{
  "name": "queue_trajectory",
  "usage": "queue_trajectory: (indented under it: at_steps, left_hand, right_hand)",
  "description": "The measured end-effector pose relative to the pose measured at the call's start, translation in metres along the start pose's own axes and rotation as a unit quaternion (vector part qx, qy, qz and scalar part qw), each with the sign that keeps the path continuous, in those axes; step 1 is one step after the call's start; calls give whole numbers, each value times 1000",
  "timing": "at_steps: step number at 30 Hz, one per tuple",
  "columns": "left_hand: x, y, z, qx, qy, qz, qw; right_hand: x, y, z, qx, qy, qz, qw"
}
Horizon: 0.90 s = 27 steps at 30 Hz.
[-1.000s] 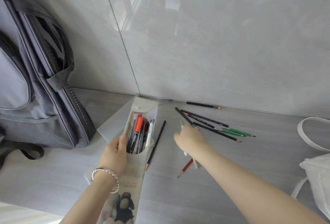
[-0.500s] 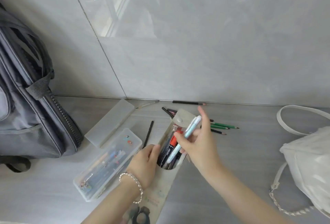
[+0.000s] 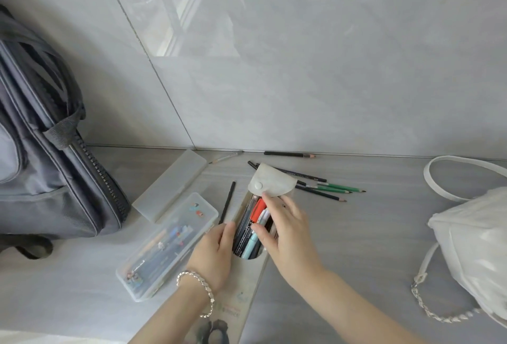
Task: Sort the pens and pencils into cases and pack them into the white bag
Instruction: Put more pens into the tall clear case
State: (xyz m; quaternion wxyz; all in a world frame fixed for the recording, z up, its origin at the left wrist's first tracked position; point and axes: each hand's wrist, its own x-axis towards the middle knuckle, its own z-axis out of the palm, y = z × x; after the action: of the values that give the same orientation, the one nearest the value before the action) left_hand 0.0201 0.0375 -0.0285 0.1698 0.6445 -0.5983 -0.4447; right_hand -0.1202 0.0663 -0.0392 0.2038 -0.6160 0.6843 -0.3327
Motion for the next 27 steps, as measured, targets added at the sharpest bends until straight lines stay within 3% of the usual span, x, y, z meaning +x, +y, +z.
queue_trajectory:
  at_steps: [6, 12, 17, 27]
  left_hand:
    - [-7, 6, -3, 3, 20, 19, 1000]
    - [-12, 14, 0, 9, 22, 30, 999]
    - [-16, 19, -1, 25, 27, 46, 998]
    - [-23, 26, -3, 38, 32, 68, 996]
  right_hand:
    - [4, 0, -17, 69, 71, -31, 995]
    - [11, -3, -22, -30, 31, -60, 997]
    - [18, -9, -29, 56, -28, 40, 997]
    - [24, -17, -32, 99, 61, 43, 992]
